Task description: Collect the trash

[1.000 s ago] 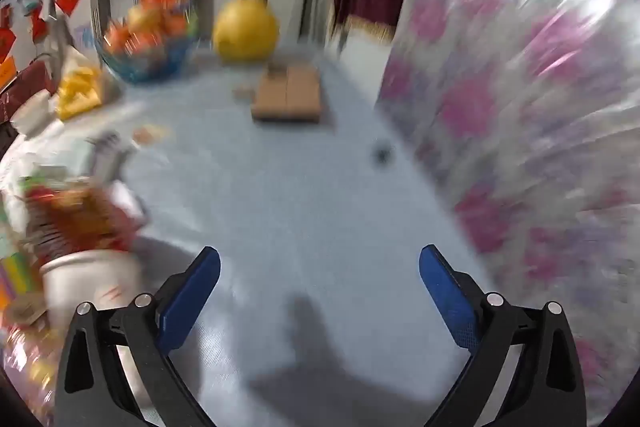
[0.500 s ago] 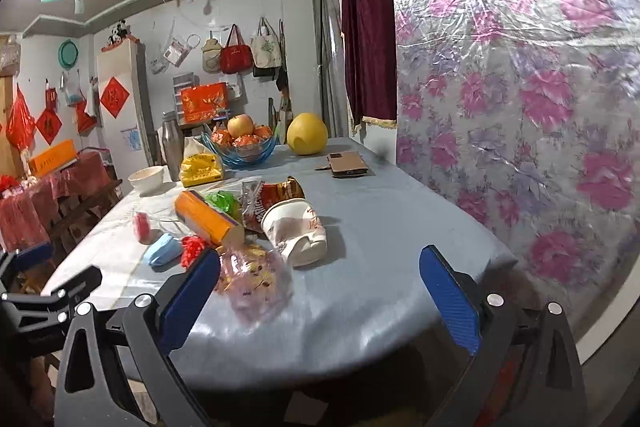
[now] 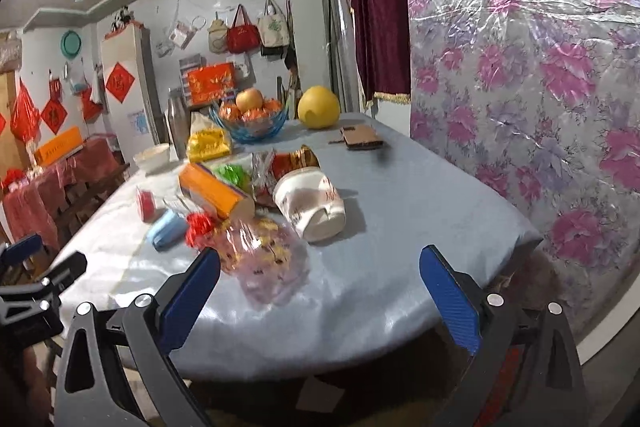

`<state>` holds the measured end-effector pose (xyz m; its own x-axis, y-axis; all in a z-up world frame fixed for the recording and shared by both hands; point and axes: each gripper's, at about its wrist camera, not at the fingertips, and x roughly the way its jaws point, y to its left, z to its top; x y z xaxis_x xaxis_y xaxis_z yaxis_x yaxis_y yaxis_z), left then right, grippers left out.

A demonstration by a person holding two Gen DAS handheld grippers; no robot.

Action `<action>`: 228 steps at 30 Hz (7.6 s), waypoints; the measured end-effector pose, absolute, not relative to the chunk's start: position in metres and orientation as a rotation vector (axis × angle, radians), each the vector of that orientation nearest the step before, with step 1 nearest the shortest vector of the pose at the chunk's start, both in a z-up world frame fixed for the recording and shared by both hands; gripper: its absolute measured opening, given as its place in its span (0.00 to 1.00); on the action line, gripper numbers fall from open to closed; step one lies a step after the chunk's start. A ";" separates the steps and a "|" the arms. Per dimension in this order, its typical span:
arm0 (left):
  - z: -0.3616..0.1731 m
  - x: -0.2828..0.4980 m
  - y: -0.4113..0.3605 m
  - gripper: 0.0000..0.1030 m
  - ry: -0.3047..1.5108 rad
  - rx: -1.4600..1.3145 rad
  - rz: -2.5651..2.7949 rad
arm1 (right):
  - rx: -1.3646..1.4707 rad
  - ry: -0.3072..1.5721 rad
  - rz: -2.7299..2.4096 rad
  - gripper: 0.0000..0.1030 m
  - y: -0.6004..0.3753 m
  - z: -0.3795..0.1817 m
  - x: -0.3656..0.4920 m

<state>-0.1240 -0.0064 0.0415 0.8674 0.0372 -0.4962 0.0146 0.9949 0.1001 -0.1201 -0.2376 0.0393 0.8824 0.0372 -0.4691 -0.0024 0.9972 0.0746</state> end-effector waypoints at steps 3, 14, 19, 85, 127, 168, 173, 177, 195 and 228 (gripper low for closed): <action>0.039 -0.125 -0.009 0.94 0.527 0.104 0.000 | 0.082 0.492 0.022 0.95 -0.241 0.040 -0.121; 0.041 -0.128 -0.009 0.94 0.528 0.088 -0.020 | 0.071 0.482 0.040 0.95 -0.240 0.044 -0.126; 0.041 -0.127 -0.010 0.94 0.533 0.089 -0.021 | 0.074 0.483 0.044 0.95 -0.240 0.044 -0.127; 0.033 -0.126 -0.017 0.94 0.555 0.103 -0.033 | 0.079 0.488 0.079 0.95 -0.230 0.042 -0.134; -0.033 -0.040 0.073 0.94 0.782 -0.029 0.110 | 0.123 0.688 0.409 0.49 -0.189 -0.015 0.002; 0.069 -0.039 -0.040 0.25 0.569 0.043 -0.285 | 0.377 0.462 0.300 0.44 -0.355 0.033 -0.107; 0.081 -0.048 -0.091 0.26 0.558 0.087 -0.413 | 0.359 0.435 0.205 0.44 -0.390 0.034 -0.127; 0.075 -0.053 -0.144 0.26 0.579 0.137 -0.532 | 0.358 0.473 0.079 0.44 -0.432 0.013 -0.139; -0.015 -0.072 -0.352 0.26 0.796 0.363 -0.891 | 0.524 0.922 -0.278 0.59 -0.571 -0.194 -0.134; -0.013 -0.080 -0.358 0.93 0.649 0.419 -0.694 | 0.486 0.559 -0.231 0.91 -0.556 -0.071 -0.171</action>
<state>-0.0804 -0.3581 -0.0128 0.5875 -0.4518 -0.6713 0.7003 0.6995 0.1422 -0.1714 -0.5560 -0.0707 0.8260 -0.0794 -0.5581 0.3378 0.8622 0.3774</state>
